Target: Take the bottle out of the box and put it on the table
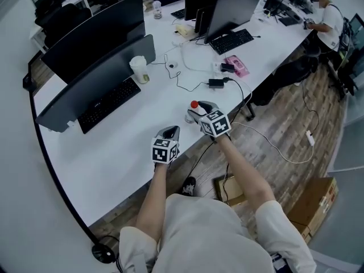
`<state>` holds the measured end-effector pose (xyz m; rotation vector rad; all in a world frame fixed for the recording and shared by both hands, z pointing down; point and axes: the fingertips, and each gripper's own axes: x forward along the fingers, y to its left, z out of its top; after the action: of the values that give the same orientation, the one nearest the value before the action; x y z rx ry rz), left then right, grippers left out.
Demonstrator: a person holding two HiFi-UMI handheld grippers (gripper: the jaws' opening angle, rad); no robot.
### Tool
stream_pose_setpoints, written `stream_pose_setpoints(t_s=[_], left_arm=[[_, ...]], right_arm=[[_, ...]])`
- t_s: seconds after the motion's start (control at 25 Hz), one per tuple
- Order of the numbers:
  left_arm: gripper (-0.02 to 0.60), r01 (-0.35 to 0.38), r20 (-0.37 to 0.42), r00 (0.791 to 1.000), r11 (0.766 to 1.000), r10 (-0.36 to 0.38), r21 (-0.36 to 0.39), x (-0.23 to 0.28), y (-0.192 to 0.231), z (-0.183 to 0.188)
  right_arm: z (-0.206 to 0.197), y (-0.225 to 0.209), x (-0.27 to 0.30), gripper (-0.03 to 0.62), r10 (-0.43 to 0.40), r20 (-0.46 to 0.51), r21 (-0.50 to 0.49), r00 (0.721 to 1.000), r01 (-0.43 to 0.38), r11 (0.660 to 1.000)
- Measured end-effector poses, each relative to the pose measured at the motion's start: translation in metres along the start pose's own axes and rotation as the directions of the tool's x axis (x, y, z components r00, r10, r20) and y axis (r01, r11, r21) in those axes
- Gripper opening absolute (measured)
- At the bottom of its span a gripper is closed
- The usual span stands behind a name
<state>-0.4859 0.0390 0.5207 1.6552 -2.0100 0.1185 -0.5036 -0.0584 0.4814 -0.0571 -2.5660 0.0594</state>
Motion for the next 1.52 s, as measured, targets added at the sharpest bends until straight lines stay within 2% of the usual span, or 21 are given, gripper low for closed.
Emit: stream_pose_setpoints(t_s=[0.36, 0.56, 0.84, 1.08, 1.32, 1.52], left_arm=[[0.015, -0.056, 0.045, 0.997, 0.998, 0.056, 0.004, -0.026, -0.034, -0.001], [0.015, -0.123, 0.009, 0.992, 0.992, 0.122, 0.031, -0.039, -0.060, -0.009], [0.014, -0.187, 0.102, 0.977, 0.982, 0.189, -0.022, -0.060, -0.104, -0.002], [0.014, -0.204, 0.124, 0.971, 0.979, 0.202, 0.001, -0.078, -0.132, -0.011], [0.015, -0.226, 0.145, 0.964, 0.974, 0.223, 0.008, -0.092, -0.142, -0.011], [0.015, -0.234, 0.162, 0.960, 0.972, 0.230, 0.006, -0.100, -0.150, -0.011]], right_arm=[[-0.038, 0.018, -0.044, 0.256, -0.007, 0.019, 0.028, 1.000, 0.006, 1.000], [-0.065, 0.031, -0.088, 0.256, 0.000, 0.042, 0.048, 0.999, -0.002, 0.999], [-0.092, 0.045, -0.145, 0.256, -0.030, 0.107, 0.132, 0.994, 0.016, 0.991], [-0.103, 0.052, -0.180, 0.256, -0.059, 0.158, 0.200, 0.986, 0.027, 0.979], [-0.110, 0.064, -0.197, 0.256, -0.040, 0.164, 0.165, 0.986, 0.012, 0.986], [-0.111, 0.071, -0.205, 0.256, -0.037, 0.190, 0.189, 0.981, 0.000, 0.982]])
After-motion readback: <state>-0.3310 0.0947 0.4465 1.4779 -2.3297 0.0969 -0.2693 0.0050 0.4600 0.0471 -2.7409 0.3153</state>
